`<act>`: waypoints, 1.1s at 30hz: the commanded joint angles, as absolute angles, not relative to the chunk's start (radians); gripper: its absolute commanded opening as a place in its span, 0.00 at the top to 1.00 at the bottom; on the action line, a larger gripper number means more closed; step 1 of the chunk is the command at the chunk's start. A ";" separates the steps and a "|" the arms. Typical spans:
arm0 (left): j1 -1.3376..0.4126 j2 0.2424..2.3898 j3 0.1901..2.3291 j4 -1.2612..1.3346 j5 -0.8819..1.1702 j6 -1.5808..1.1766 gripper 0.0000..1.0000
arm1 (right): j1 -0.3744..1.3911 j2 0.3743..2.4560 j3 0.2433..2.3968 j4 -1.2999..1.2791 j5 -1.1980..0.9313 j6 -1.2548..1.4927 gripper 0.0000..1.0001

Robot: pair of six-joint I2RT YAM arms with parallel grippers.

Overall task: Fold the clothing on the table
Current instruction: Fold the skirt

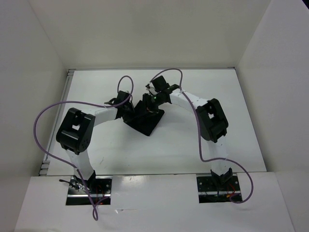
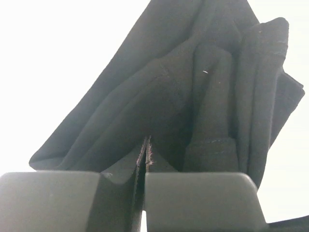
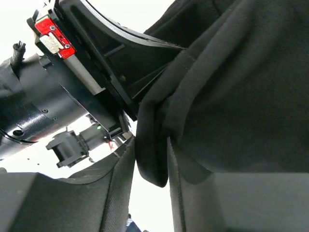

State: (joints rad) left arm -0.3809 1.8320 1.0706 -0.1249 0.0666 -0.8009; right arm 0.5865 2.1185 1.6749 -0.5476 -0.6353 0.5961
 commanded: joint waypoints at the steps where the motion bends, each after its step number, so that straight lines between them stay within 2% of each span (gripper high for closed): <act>1: -0.371 1.750 1.080 -0.092 0.110 -0.793 1.00 | 0.586 2.071 1.652 -0.349 -0.703 0.607 0.61; 5: -0.325 1.671 1.143 -0.129 0.110 -0.764 1.00 | 0.539 1.949 1.608 -0.293 -0.712 0.620 0.61; 12: -0.210 1.594 1.403 -0.245 0.097 -0.681 0.97 | 0.474 1.758 1.525 -0.273 -0.704 0.632 0.61; 14: -0.172 1.604 1.477 -0.302 0.167 -0.654 0.96 | 0.460 1.749 1.528 -0.399 -0.581 0.623 0.61; 17: -0.172 1.605 1.477 -0.321 0.349 -0.612 0.91 | 0.449 1.729 1.506 -0.504 -0.482 0.588 0.61; 19: -0.187 1.583 1.412 -0.310 0.475 -0.601 0.63 | 0.439 1.692 1.468 -0.505 -0.453 0.588 0.61; 20: -0.211 1.583 1.385 -0.310 0.497 -0.572 0.38 | 0.439 1.666 1.432 -0.496 -0.440 0.588 0.61; 22: -0.235 1.554 1.306 -0.319 0.486 -0.545 0.22 | 0.427 1.640 1.390 -0.486 -0.440 0.588 0.61; 24: -0.247 1.525 1.249 -0.328 0.448 -0.534 0.20 | 0.416 1.606 1.361 -0.474 -0.428 0.588 0.61; 27: -0.247 1.509 1.190 -0.343 0.422 -0.534 0.34 | 0.403 1.582 1.338 -0.474 -0.408 0.588 0.61; 29: -0.258 1.509 1.178 -0.366 0.393 -0.534 0.39 | 0.394 1.571 1.327 -0.474 -0.408 0.588 0.61; 33: -0.310 1.558 1.206 -0.379 0.333 -0.543 0.36 | 0.394 1.571 1.309 -0.463 -0.408 0.588 0.61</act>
State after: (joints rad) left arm -0.2729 1.5620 1.1660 -0.3836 0.3706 -0.5537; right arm 0.3992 1.6260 1.3205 -0.4831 -0.4252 0.6048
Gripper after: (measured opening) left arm 0.626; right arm 0.387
